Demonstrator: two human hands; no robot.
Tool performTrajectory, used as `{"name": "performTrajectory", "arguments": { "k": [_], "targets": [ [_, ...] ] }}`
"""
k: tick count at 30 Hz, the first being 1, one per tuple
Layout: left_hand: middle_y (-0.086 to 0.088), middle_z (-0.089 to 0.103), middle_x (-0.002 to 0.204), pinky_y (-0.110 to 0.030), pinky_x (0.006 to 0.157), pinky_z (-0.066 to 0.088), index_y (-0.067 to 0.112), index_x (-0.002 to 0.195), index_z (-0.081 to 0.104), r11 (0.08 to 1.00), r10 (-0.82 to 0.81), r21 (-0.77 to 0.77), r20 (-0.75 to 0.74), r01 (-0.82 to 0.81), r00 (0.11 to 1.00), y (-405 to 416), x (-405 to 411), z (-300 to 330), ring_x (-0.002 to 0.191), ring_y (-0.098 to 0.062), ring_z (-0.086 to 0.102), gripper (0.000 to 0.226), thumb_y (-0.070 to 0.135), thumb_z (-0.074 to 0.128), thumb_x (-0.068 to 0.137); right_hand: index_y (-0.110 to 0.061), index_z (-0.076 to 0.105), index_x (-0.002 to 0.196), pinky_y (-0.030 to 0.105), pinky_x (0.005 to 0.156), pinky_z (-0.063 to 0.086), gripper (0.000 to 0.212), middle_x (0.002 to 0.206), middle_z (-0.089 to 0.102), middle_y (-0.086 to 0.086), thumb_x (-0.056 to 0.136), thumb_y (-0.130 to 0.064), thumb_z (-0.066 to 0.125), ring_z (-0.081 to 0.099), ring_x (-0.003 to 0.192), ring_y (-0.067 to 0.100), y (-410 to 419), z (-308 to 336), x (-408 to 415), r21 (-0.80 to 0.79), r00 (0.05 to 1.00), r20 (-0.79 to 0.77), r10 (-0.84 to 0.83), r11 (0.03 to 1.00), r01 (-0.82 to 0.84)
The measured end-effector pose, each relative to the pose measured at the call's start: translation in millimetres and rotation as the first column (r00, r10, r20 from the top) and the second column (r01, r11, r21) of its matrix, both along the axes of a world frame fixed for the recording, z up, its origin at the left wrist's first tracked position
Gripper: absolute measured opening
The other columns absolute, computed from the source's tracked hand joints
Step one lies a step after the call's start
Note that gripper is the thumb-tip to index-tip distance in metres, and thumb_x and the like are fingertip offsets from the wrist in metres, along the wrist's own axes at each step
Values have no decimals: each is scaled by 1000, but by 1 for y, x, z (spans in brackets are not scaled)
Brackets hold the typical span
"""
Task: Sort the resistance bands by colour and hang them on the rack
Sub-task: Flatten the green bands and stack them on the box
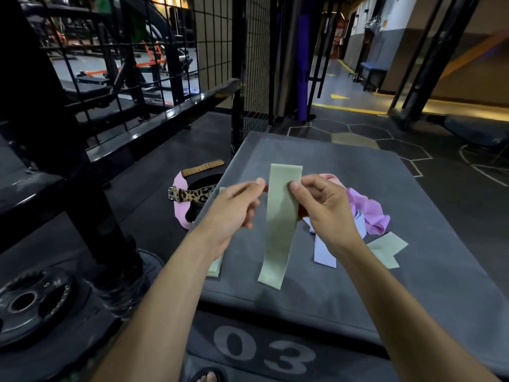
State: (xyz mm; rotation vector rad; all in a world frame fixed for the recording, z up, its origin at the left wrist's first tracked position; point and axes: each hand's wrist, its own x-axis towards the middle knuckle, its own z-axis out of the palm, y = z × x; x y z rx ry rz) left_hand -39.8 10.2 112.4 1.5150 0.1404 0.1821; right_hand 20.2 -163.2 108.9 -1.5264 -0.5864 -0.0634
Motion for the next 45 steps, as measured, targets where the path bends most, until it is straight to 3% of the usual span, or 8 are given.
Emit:
{"name": "performTrajectory", "arguments": {
  "k": [7,14,17,20,22,29,39,45],
  "targets": [
    [-8,74,95,-36,77,58,9,115,71,987,-151,-25,185,158,971,-4,-10,5,83,-20,69,23,21,57,101,-9,70,95,34,72,56,16,80,74,0,100,-18,58,66,75,17,7,8,-5,129,983,-169,65,991,-43],
    [0,71,91,-27,67,56,11,98,66,999,37,23,293,-46,956,-15,0,-5,84,-14,68,14,12,76,88,-11,70,111,43,81,60,16,110,74,13,97,-9,63,72,100,30,26,0,-14,202,930,-322,178,972,-116],
    [-4,75,108,-41,87,59,15,115,65,999,33,11,255,-37,966,-11,4,-7,102,-26,71,36,23,82,84,-12,67,104,30,68,55,19,104,74,10,90,0,67,69,90,25,24,0,-10,126,944,-321,79,991,-40],
    [-6,77,98,-48,94,57,11,104,72,995,54,72,260,-75,964,-8,3,-5,96,-24,73,18,15,78,88,-5,67,95,31,71,52,5,91,70,9,96,-7,63,65,82,20,22,2,-7,68,946,-323,21,998,1],
    [-5,78,96,-49,93,56,11,102,74,992,73,80,261,-97,963,-6,3,-5,93,-25,73,14,14,77,89,1,67,97,26,66,52,31,89,68,12,104,-26,54,63,77,18,22,7,-7,116,938,-345,26,993,16],
    [-6,77,102,-51,92,57,8,108,73,988,-39,156,292,-7,956,-7,-1,-6,99,-28,73,17,12,73,92,-8,69,95,25,64,54,3,81,70,-1,96,-9,66,65,73,12,13,22,-9,17,988,112,-103,995,101],
    [0,73,121,-41,107,48,16,126,67,792,-456,356,-195,496,868,9,-9,-44,117,-19,67,27,15,63,99,-11,69,97,41,78,55,3,86,69,-1,95,-13,68,63,81,18,11,37,-1,235,991,21,-134,964,126],
    [-6,72,98,-15,64,48,-3,117,65,790,-419,326,-332,520,845,17,-23,-49,76,-4,63,21,10,57,102,-21,67,91,35,70,52,8,80,66,-6,97,-17,66,60,79,18,6,33,10,272,973,-52,-225,934,231]
  ]
}}
